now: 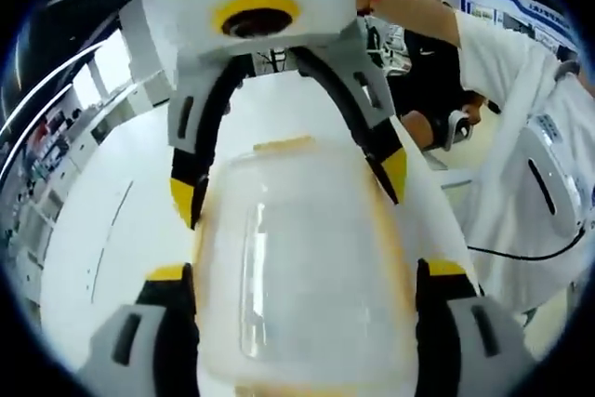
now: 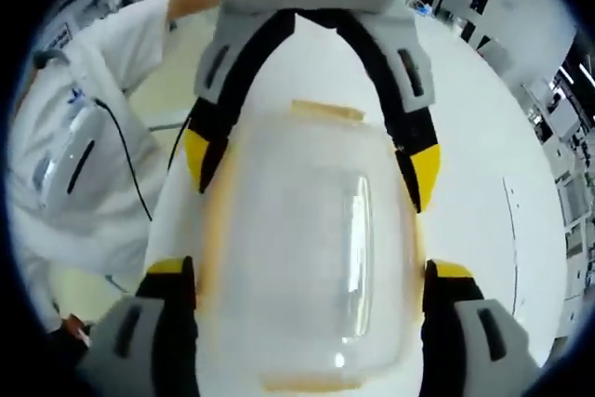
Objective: Snap each plastic latch of the storage box into its locked position after aligning the lid with the box until every specified latch is closed and the lid sits flush.
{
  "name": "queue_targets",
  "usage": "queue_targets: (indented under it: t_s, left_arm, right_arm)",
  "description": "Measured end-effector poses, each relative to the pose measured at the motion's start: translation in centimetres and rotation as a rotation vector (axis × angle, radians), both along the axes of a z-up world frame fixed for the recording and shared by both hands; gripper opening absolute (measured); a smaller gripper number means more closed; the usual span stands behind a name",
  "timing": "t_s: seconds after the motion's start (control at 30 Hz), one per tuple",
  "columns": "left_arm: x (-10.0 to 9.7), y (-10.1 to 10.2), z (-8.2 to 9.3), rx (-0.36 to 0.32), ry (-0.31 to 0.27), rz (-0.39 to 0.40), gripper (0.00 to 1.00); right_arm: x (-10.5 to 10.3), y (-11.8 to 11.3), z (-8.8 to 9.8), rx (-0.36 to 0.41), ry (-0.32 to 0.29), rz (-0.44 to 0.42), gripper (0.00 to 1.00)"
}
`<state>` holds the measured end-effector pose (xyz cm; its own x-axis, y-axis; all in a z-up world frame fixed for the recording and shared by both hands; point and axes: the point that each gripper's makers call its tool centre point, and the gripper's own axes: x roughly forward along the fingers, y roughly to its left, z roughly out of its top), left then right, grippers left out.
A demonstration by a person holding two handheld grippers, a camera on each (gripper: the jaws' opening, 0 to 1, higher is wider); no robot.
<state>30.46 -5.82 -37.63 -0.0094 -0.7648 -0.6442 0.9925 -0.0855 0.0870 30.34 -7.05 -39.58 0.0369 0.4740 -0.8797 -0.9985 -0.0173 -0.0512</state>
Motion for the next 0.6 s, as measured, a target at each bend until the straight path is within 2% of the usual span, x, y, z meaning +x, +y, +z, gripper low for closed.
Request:
queue_targets:
  t_s: [0.1,0.23,0.37,0.5,0.6]
  left_arm:
    - [0.2,0.3,0.6,-0.041,-0.01,0.021,0.95]
    - [0.5,0.7,0.3,-0.022,-0.015,0.028,0.94]
    - [0.5,1.0,1.0,-0.038,-0.008,0.024,0.94]
    - [0.3,1.1,2.0,-0.087,0.002,0.029,0.94]
    - [0.0,1.5,3.4,-0.151,0.002,0.036,0.94]
  right_arm:
    - [-0.2,0.0,0.5,0.038,0.001,-0.006,0.99]
    - [-0.2,-0.2,0.4,0.039,-0.009,-0.007,0.99]
    - [-0.3,-0.4,0.8,0.05,0.001,-0.016,0.98]
    - [-0.6,-0.3,2.2,0.094,0.007,-0.022,0.98]
    - [-0.7,0.1,4.3,0.142,-0.01,-0.014,0.96]
